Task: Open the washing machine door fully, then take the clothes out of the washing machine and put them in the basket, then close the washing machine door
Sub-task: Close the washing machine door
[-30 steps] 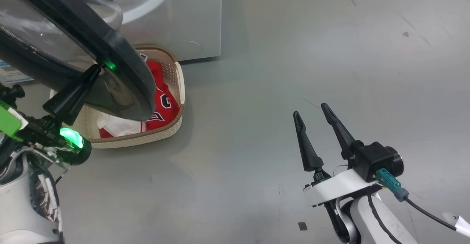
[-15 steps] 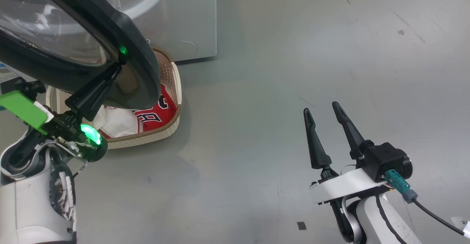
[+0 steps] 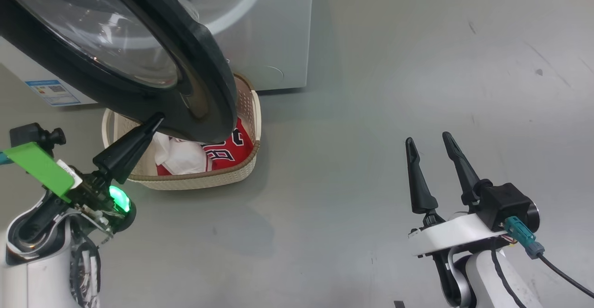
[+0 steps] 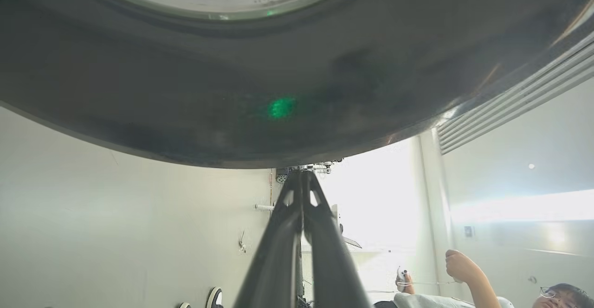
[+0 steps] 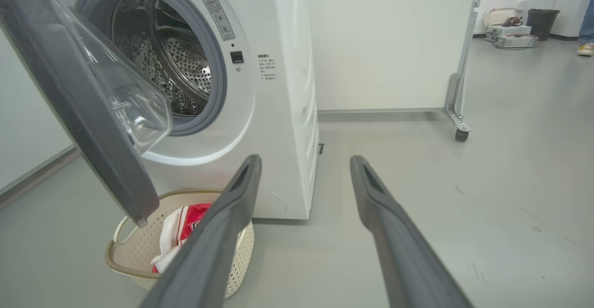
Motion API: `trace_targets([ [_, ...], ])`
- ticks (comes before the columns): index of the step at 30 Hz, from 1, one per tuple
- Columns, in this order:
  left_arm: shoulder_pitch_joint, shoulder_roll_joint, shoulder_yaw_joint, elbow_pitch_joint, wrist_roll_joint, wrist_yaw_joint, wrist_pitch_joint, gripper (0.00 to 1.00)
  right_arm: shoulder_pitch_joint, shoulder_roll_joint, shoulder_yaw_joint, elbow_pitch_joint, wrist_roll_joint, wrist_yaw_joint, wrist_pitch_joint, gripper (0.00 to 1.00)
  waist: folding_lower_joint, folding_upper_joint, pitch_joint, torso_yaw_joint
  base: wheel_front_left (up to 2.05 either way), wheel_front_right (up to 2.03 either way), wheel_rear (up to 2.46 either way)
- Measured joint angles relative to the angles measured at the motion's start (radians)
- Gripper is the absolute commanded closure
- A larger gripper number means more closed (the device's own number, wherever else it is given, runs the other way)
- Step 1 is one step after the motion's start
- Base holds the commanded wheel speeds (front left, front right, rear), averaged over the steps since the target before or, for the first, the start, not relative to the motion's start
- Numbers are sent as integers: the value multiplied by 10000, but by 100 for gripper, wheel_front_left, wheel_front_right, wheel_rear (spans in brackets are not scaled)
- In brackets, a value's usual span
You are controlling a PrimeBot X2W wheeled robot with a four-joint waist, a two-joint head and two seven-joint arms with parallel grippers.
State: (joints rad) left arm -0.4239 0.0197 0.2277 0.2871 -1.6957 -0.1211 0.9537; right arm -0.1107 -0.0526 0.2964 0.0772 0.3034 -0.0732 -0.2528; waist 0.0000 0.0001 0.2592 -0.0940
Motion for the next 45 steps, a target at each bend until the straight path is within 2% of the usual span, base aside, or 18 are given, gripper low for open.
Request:
trace_targets([
  [7,908,6,-36,-1310,706,0,-159,100,279,6,-255,71,-73,105,-2,0,0,0,-547,510,0,0,0],
  [12,1630,8,-81,-2414,1651,0,-550,100,524,4,-355,86,-102,282,-2,0,0,0,-961,873,0,0,0],
  [15,2030,15,-77,-3012,1954,0,-882,100,701,2,-420,82,-136,311,-2,0,0,0,-1175,1092,0,0,0],
  [24,3157,332,-472,-4913,3969,0,-2462,100,939,25,-468,4,-236,546,-2,0,0,0,-1537,1643,0,0,0],
  [29,3691,1012,-1183,-5559,5373,0,-3381,100,958,33,-460,2,-249,631,-2,0,0,0,-1528,1681,0,0,0],
  [30,3691,1012,-1183,-5559,5373,0,-3381,100,958,33,-460,2,-249,631,-2,0,0,0,-1528,1681,0,0,0],
  [31,3801,1302,-1538,-5814,5937,0,-3847,100,960,35,-462,0,-257,635,-2,0,0,0,-1511,1688,0,0,0],
  [35,4070,1764,-2259,-6019,6832,0,-4849,100,960,35,-470,-2,-332,719,-2,0,0,0,-1478,1691,0,0,0],
  [39,4397,2151,-3016,-5990,7645,0,-5933,100,960,35,-483,-2,-334,721,-2,0,0,0,-1446,1691,0,0,0],
  [45,4687,2554,-3492,-5404,8824,-4,-7480,100,960,36,-518,-2,-337,809,-2,0,0,0,-1436,1691,0,0,0],
])
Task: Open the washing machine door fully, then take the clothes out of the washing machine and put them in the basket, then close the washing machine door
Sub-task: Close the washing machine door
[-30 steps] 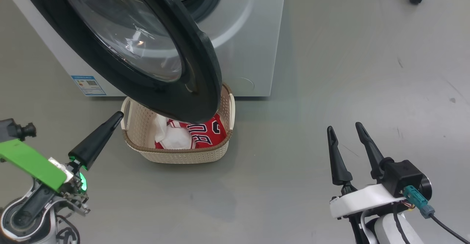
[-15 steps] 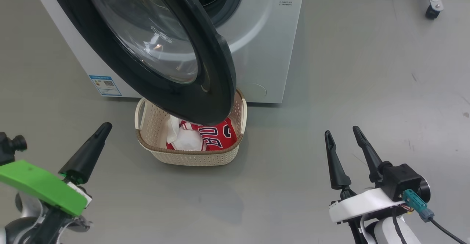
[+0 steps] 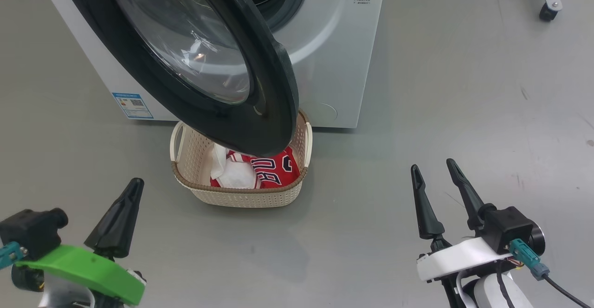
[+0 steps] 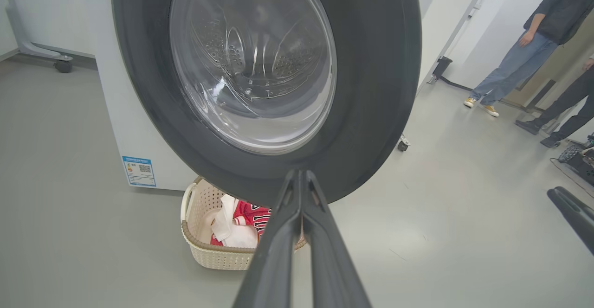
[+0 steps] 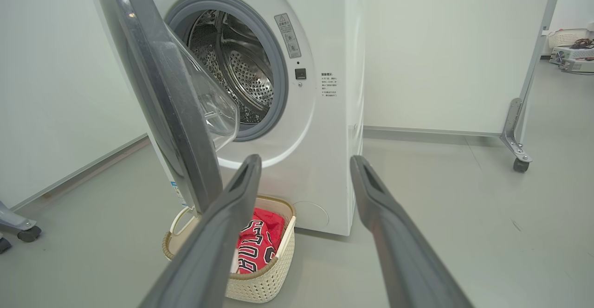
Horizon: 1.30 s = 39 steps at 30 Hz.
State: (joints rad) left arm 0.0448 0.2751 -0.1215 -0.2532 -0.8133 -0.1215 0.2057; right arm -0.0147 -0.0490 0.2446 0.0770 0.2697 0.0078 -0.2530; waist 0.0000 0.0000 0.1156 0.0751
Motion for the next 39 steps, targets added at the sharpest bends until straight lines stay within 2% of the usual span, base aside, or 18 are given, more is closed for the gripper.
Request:
trace_targets([
  [6,98,253,-337,853,1164,-27,-1833,100,0,0,-17,8,-8,15,0,0,0,0,-25,2,0,0,0],
  [12,184,288,-600,1697,1875,-27,-3348,100,1,2,-17,58,-8,86,0,0,0,0,-57,-13,0,0,0],
  [13,186,278,-631,1843,1908,-27,-3547,86,1,2,-17,65,-8,88,0,0,0,0,-63,-17,0,0,0],
  [15,192,263,-688,2113,2042,-27,-3973,0,2,2,-17,84,-8,107,0,0,0,0,-74,-26,0,0,0],
  [19,192,236,-966,2566,2242,-27,-4585,0,12,2,-15,102,-8,117,0,0,0,0,-78,-46,0,0,0],
  [30,155,65,-1306,3321,2454,-27,-4621,0,28,2,-2,117,-8,167,0,0,0,0,-62,-65,0,0,0],
  [34,56,4,-1223,3440,2556,-27,-4621,0,28,2,6,117,-6,167,0,0,1,0,-61,-56,0,0,0],
  [39,-378,-295,-621,3053,2811,-27,-4621,0,28,2,6,111,-6,165,0,0,0,0,-47,-20,0,0,0],
])
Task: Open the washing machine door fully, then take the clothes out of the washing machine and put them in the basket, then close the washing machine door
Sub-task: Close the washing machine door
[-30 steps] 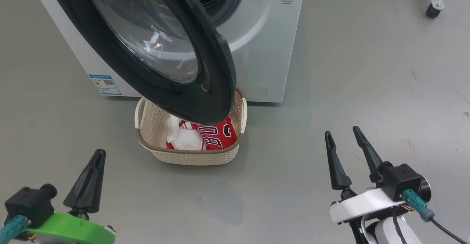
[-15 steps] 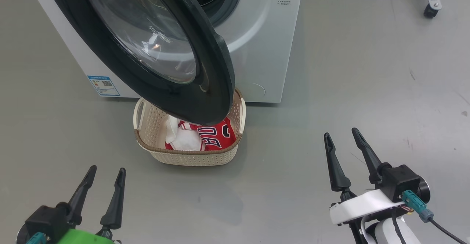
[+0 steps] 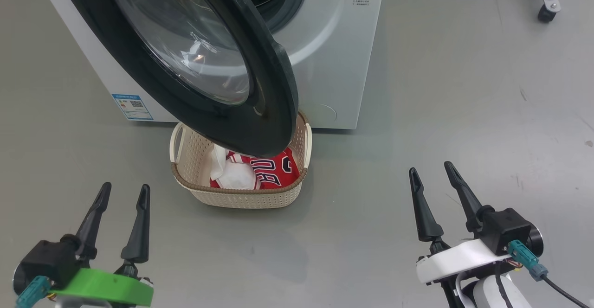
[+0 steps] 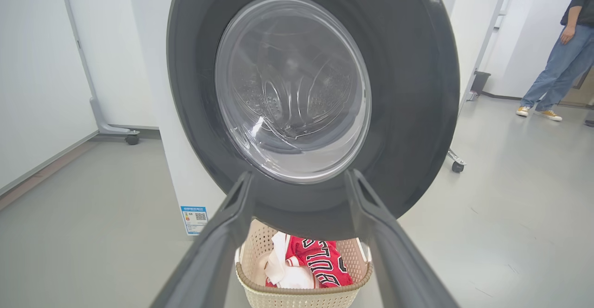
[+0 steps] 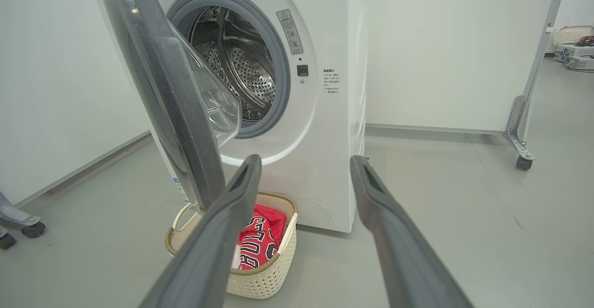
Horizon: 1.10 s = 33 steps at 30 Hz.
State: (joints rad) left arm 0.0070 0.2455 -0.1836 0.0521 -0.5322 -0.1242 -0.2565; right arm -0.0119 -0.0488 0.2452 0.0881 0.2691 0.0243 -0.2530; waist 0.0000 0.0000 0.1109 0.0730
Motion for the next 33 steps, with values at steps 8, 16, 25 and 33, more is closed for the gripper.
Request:
trace_targets([
  [8,-54,-203,115,-176,138,-2,0,0,0,2,10,-17,4,-4,0,0,0,0,61,39,0,0,0],
  [16,-53,-314,15,-134,148,-2,0,0,0,0,25,-19,12,-15,0,0,0,0,117,40,0,0,0],
  [25,-52,-345,-90,-81,224,-2,0,0,0,0,33,-19,12,-17,0,0,0,0,139,55,0,0,0],
  [33,-52,-349,-98,-61,240,-2,0,0,0,0,63,-21,12,-19,0,0,0,0,170,75,0,0,0],
])
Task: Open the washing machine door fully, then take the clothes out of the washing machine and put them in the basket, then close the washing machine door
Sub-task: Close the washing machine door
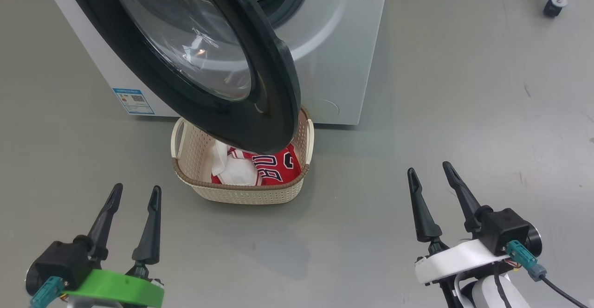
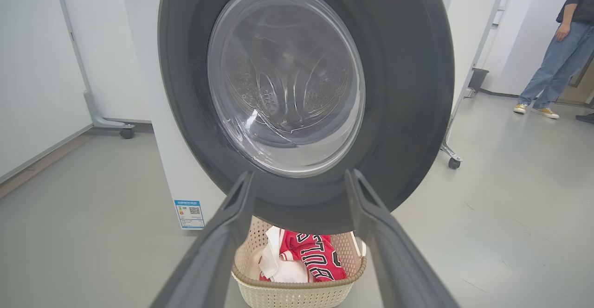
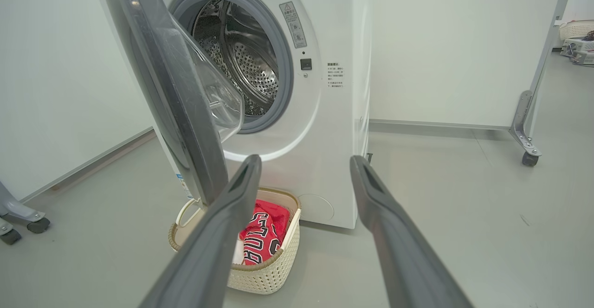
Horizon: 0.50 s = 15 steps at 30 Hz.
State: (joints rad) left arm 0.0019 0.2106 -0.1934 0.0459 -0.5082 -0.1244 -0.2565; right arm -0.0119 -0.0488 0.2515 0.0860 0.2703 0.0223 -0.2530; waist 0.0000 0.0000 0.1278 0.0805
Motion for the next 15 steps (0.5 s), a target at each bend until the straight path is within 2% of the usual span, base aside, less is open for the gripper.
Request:
trace_targets([
  [15,-1,-27,-17,0,58,0,0,0,-1,0,13,4,0,-67,0,0,0,0,37,12,0,0,0],
])
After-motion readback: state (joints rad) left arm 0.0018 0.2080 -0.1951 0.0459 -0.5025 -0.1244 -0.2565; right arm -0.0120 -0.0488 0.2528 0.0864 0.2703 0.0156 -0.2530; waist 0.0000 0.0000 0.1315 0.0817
